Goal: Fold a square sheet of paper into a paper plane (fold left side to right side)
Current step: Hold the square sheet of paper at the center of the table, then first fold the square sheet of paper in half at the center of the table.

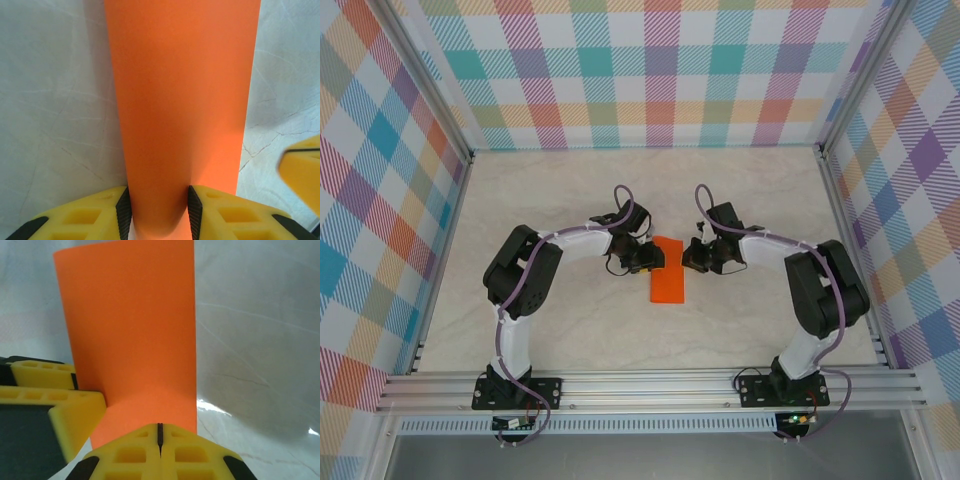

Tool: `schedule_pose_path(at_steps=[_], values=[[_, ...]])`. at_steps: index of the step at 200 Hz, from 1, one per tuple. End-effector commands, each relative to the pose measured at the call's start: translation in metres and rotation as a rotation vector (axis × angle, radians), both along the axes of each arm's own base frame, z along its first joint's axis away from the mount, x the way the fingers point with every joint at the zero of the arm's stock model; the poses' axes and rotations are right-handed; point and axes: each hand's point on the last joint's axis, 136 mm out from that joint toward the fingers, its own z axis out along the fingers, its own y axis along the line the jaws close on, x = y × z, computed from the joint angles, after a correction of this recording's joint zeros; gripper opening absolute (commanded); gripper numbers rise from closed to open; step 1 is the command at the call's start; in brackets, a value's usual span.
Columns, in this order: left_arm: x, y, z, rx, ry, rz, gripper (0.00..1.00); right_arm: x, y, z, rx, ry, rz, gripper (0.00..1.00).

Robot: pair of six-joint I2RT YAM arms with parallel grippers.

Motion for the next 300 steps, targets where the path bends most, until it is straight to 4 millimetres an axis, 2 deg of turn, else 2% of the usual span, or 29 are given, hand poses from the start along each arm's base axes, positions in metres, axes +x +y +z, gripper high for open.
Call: schedule_pose_path(at_steps=[1, 54, 99, 116, 171, 199, 221, 238, 267, 300], values=[[-0.016, -0.002, -0.021, 0.046, 0.045, -0.034, 0.38, 0.009, 0.016, 0.009, 0.072, -0.007, 0.026, 0.02], [-0.016, -0.002, -0.02, 0.045, 0.043, -0.036, 0.38, 0.004, 0.011, -0.016, 0.016, 0.055, 0.036, 0.02], [-0.013, -0.002, -0.012, 0.038, 0.024, -0.03, 0.38, -0.011, -0.006, -0.042, -0.09, 0.132, 0.045, 0.02], [-0.011, -0.003, 0.001, 0.027, -0.003, -0.027, 0.38, -0.016, -0.01, -0.048, -0.111, 0.153, 0.046, 0.02], [-0.001, 0.0, 0.068, -0.019, -0.134, -0.007, 0.49, -0.023, -0.015, -0.061, -0.148, 0.192, 0.045, 0.02], [-0.004, -0.003, 0.081, -0.053, -0.144, -0.016, 0.48, -0.023, -0.016, -0.062, -0.16, 0.191, 0.044, 0.02], [-0.008, -0.02, 0.08, -0.146, -0.113, -0.049, 0.35, -0.024, -0.017, -0.063, -0.166, 0.192, 0.045, 0.02], [-0.009, -0.033, 0.071, -0.202, -0.075, -0.069, 0.28, -0.023, -0.017, -0.063, -0.168, 0.193, 0.046, 0.02], [-0.006, -0.045, 0.053, -0.237, -0.042, -0.081, 0.26, -0.024, -0.017, -0.063, -0.172, 0.197, 0.049, 0.02], [-0.006, -0.036, 0.027, -0.158, -0.019, -0.066, 0.26, -0.026, -0.017, -0.064, -0.177, 0.198, 0.054, 0.02]])
